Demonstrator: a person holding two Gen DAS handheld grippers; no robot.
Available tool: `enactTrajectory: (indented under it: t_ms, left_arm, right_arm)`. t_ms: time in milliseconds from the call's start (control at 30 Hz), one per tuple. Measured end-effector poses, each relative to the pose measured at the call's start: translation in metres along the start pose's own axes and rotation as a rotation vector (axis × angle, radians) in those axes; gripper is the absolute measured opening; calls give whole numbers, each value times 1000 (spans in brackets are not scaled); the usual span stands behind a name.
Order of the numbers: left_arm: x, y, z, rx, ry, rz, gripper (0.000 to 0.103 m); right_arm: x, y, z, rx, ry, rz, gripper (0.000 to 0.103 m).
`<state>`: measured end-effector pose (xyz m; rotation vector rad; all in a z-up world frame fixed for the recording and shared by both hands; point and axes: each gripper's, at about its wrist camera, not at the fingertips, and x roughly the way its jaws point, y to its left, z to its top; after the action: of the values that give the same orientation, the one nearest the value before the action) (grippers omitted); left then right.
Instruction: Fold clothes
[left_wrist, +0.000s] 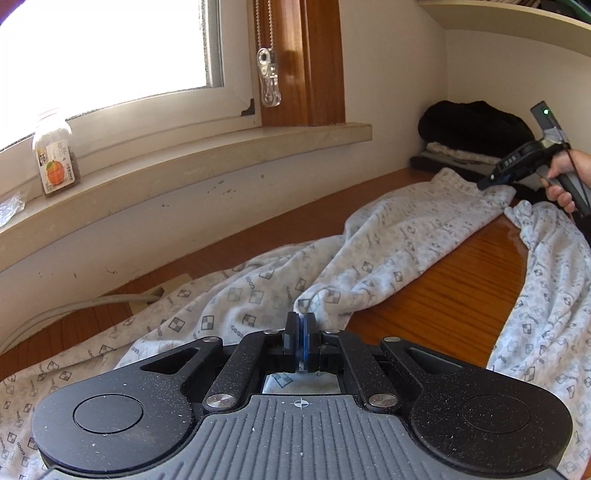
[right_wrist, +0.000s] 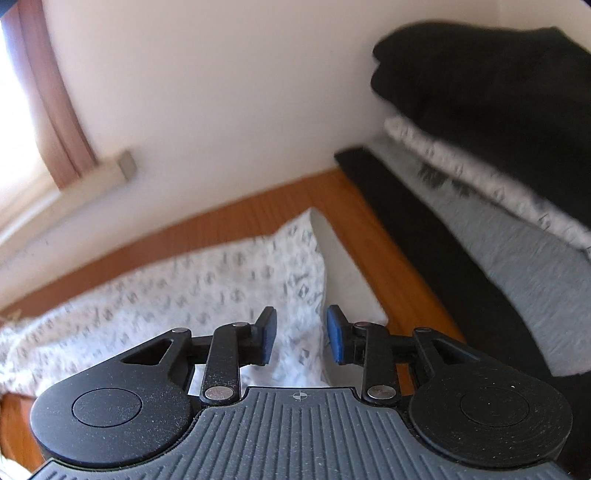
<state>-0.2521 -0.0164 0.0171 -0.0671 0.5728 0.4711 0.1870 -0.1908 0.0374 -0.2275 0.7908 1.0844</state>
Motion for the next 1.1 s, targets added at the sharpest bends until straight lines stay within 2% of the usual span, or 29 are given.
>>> enactTrajectory:
  t_ms: [33, 67, 200, 300, 400, 533, 700, 800, 867, 1100]
  left_arm:
    - [0, 0, 0, -1, 0, -2, 2]
    - [0, 0, 0, -2, -1, -2, 2]
    - [-1, 0, -1, -3, -8, -4, 2]
    - [-1, 1, -1, -7, -14, -7, 2]
    - [-1, 2, -1, -7, -20, -12, 2]
    - [-1, 2, -1, -1, -20, -16, 2]
    - [-1, 3, -1, 0, -24, -20, 2]
    - [-2, 2, -1, 1, -30, -21, 2]
    - [-3, 1, -2, 1, -35, -21, 2]
    - [-6, 0, -1, 6, -50, -25, 2]
  right_arm:
    - [0, 0, -1, -6, -1, 7, 25]
    - [-1, -1, -2, -10, -2, 19, 11]
    - [-33, -3, -2, -20, -58, 45, 10]
    - [-77, -12, -4, -8, -125, 101, 9]
    - [-107, -26, -21, 2, -127, 135, 9]
    - [-113, -44, -56, 37, -74, 110, 14]
    - [-117, -56, -80, 189, -122, 98, 24]
    - [-116, -51, -86, 247, -145, 119, 26]
    - [-116, -43, -85, 263, -151, 110, 34]
    - [-121, -33, -91, 353, -131, 111, 39]
